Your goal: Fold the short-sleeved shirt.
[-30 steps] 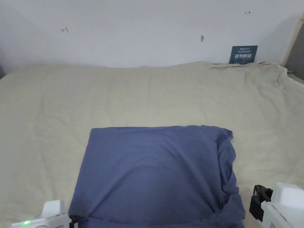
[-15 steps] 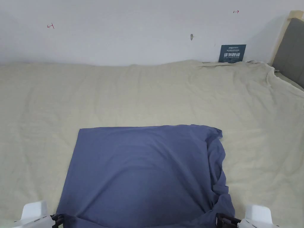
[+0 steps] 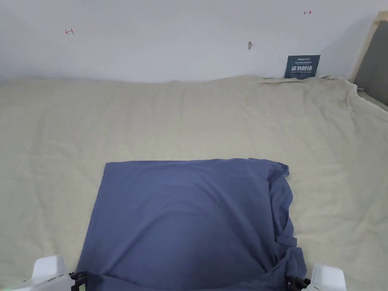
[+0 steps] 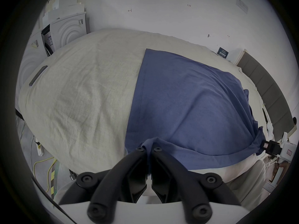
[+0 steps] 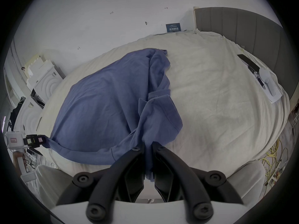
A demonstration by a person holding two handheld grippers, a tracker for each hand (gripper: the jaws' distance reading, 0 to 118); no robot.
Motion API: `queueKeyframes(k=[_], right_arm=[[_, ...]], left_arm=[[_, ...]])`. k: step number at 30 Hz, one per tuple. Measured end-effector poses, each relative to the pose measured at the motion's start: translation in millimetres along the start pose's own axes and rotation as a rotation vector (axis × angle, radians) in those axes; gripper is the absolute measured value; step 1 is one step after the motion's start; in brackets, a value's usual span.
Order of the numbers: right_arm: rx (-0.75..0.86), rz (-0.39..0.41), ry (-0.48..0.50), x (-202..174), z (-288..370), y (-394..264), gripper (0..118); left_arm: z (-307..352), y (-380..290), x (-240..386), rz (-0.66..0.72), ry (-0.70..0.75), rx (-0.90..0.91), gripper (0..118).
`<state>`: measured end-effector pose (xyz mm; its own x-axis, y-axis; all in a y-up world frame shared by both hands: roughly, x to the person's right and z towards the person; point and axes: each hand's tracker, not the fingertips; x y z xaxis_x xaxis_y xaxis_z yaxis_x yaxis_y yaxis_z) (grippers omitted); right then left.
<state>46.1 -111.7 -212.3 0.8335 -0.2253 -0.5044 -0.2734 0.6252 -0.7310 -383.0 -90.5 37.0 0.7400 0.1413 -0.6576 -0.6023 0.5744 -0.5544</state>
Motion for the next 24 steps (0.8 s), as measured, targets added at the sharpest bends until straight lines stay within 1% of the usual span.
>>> queueKeyframes(k=[6, 12, 16, 19, 24], right_arm=[[0.049, 0.042, -0.002, -10.7, 21.4, 18.3, 6], [0.12, 0.096, 0.0, -23.6, 28.5, 58.4, 6], [0.149, 0.12, -0.006, -27.8, 15.4, 89.6, 6], [0.152, 0.169, -0.015, -31.5, -2.7, 109.6, 6], [0.124, 0.245, -0.036, -35.4, -39.4, 137.2, 6]], left_arm=[[4.5, 10.5, -2.8, 0.017, -0.016, 0.039, 1], [-1.3, 46.5, -11.1, 0.024, -0.022, 0.106, 1], [-9.3, 74.0, -6.0, 0.006, -0.012, 0.147, 1], [-18.2, 92.2, 4.4, -0.022, 0.001, 0.157, 1], [-57.4, 120.7, 10.0, -0.102, 0.05, 0.12, 1]])
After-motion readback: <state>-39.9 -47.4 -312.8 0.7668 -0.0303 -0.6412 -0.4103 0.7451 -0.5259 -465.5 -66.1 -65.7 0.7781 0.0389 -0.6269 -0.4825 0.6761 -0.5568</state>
